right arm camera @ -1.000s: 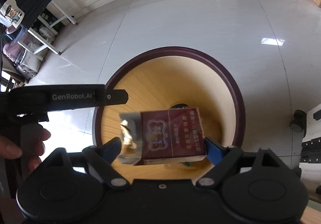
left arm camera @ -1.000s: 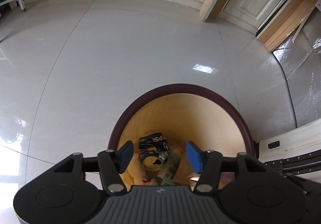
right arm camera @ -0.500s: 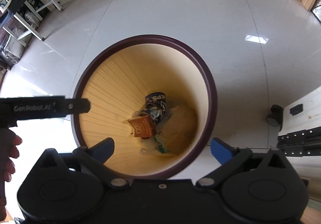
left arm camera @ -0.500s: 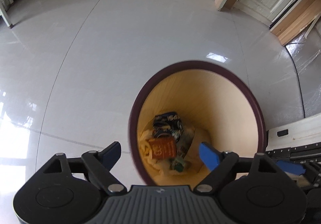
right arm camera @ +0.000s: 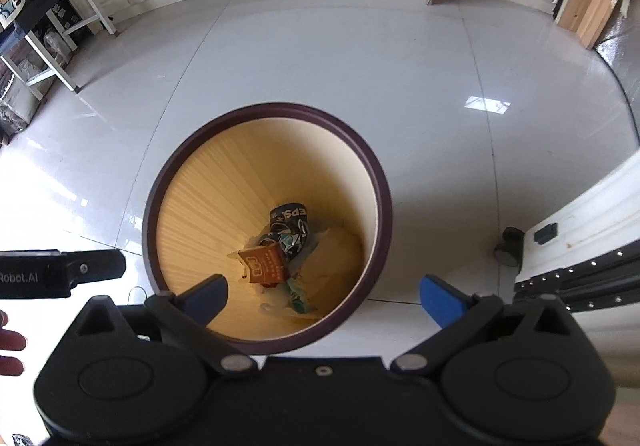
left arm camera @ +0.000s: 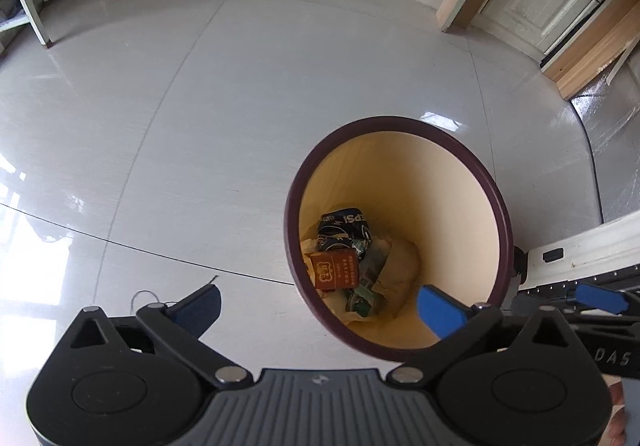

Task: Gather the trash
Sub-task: 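Move both open grippers back from the bin toward the table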

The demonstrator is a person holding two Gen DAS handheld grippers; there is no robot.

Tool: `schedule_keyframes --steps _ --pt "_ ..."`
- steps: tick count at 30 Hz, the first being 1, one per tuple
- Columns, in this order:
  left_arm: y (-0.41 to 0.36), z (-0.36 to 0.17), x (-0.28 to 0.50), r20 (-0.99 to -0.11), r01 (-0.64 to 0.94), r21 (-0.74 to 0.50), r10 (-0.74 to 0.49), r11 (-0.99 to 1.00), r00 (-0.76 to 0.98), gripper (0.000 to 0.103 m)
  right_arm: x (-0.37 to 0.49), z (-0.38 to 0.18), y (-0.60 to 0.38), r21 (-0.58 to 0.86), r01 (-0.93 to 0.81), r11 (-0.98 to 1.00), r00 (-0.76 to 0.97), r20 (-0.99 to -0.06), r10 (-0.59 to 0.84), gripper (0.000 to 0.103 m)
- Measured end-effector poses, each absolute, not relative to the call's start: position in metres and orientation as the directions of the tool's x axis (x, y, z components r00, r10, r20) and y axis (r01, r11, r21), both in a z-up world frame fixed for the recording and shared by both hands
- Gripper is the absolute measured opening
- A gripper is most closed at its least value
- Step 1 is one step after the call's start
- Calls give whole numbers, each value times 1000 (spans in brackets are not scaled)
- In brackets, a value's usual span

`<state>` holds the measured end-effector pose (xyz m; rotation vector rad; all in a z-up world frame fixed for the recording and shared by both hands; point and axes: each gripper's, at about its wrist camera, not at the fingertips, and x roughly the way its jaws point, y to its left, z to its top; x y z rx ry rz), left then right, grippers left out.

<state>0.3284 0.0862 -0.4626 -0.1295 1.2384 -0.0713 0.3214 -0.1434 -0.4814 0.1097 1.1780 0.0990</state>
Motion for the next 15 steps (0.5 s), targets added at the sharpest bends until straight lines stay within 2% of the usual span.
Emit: schedule_keyframes --steps 15 --pt "81 -399 281 -909 -11 -114 -100 993 406 103 280 -411 -153 119 26 993 467 -879 93 103"
